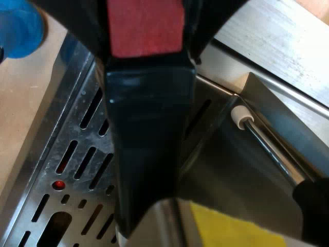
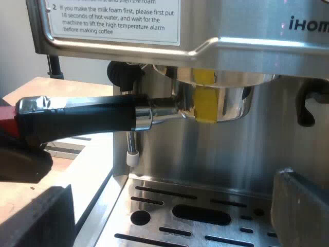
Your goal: Put the handle in the coffee machine
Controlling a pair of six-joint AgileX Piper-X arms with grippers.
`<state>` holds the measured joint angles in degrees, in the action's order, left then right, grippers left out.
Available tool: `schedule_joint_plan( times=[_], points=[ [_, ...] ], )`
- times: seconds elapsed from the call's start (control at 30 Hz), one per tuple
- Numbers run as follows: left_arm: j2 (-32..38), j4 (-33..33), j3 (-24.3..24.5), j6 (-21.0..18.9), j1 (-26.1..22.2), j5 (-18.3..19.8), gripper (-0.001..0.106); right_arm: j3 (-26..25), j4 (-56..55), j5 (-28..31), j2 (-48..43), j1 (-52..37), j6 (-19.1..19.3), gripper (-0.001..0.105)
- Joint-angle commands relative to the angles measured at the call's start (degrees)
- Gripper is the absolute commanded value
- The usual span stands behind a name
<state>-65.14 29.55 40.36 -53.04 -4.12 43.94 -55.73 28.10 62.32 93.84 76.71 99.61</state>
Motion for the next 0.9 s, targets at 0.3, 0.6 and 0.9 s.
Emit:
schedule_joint_plan(
  times=[0.3, 0.6, 0.9],
  points=[
    [1.3, -8.9, 1.9, -2.4, -0.1, 8.5, 0.000, -0.2, 0.4, -0.1, -0.1, -0.5, 0.9, 0.078],
    [1.3, -9.2, 1.9, -2.4, -0.1, 7.9, 0.000, -0.2, 0.4, -0.1, -0.1, -0.5, 0.9, 0.078],
    [1.3, -9.2, 1.9, -2.4, -0.1, 7.9, 0.000, -0.2, 0.4, -0.1, -0.1, -0.5, 0.9, 0.078]
  ],
)
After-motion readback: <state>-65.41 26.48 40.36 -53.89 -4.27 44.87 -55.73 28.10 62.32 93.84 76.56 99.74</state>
